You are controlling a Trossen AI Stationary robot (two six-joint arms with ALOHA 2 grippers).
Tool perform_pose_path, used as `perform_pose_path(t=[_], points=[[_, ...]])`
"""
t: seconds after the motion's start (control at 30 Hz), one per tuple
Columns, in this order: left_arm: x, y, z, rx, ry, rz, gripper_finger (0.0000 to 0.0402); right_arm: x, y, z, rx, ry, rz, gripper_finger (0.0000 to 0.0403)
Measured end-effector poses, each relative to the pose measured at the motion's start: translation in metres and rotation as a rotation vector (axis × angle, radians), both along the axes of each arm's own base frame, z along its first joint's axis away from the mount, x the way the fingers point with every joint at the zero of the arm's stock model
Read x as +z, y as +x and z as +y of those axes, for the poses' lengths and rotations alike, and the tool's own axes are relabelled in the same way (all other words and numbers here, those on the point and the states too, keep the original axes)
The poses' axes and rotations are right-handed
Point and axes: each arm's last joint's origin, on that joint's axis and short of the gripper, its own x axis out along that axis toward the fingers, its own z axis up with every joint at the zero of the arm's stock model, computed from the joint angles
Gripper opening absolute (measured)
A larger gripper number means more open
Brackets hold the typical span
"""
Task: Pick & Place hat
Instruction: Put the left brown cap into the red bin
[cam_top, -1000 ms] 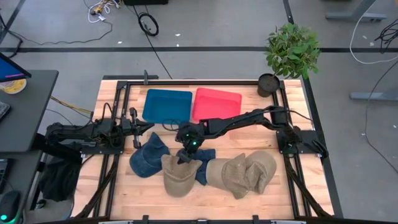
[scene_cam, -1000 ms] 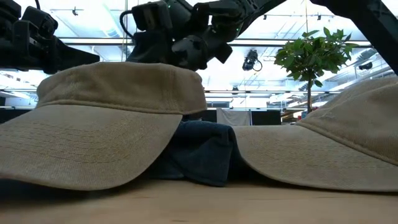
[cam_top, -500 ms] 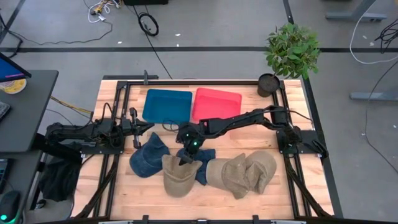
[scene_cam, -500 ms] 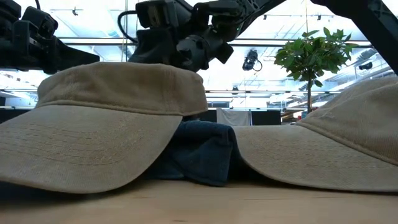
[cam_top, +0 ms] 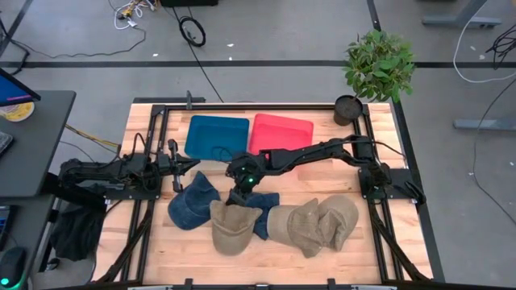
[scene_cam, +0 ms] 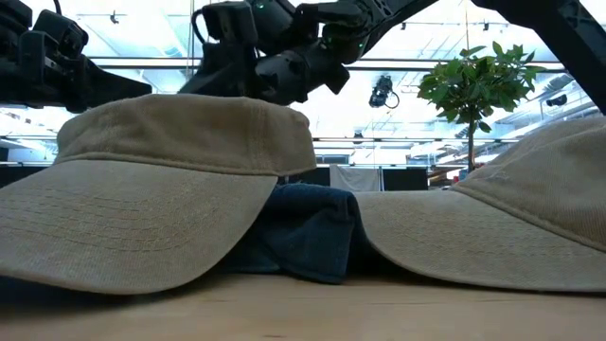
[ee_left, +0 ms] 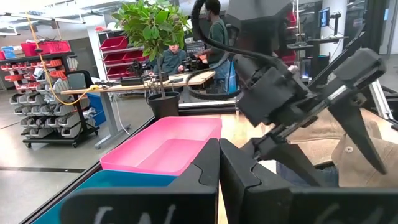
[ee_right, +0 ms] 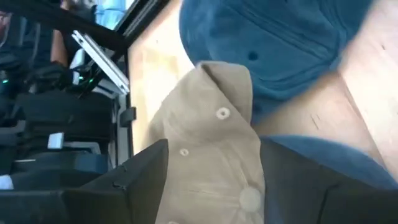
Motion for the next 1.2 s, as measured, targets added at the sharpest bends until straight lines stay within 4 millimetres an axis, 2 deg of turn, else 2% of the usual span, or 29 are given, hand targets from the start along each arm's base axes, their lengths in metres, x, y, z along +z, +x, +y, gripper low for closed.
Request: perform_pose_path(t=[0.1,0.37,0.7,0.9,1.07,1.2], points=[[0.000,0.000,0.000,0.000,0.000,0.000,0.0003,-0.008,-0.001,0.002,0.019,0.016,0.043,0.0258],[0.000,0.000,0.000,0.000,0.000,0.000,0.0003,-0.008,-0.003,0.011,0.052,0.020,0.051,0.0258],[0.000,0.000,0.000,0.000,0.000,0.000,0.0003,-0.015,-0.008,0.009,0.010,-0.074,0.108,0.0258],[0.000,0.000,0.000,0.000,0.000,0.000,0.0003,-0.026,-0.013,0.008,-0.013,-0.021,0.154,0.0258],[0.000,0.000,0.000,0.000,0.000,0.000,0.0003,-0.035,-0.018,0.013,0.054,0.086,0.161,0.0258],[0.000,0.000,0.000,0.000,0.000,0.001,0.0003,-0.035,-0.019,0.019,0.107,0.090,0.148,0.0258]])
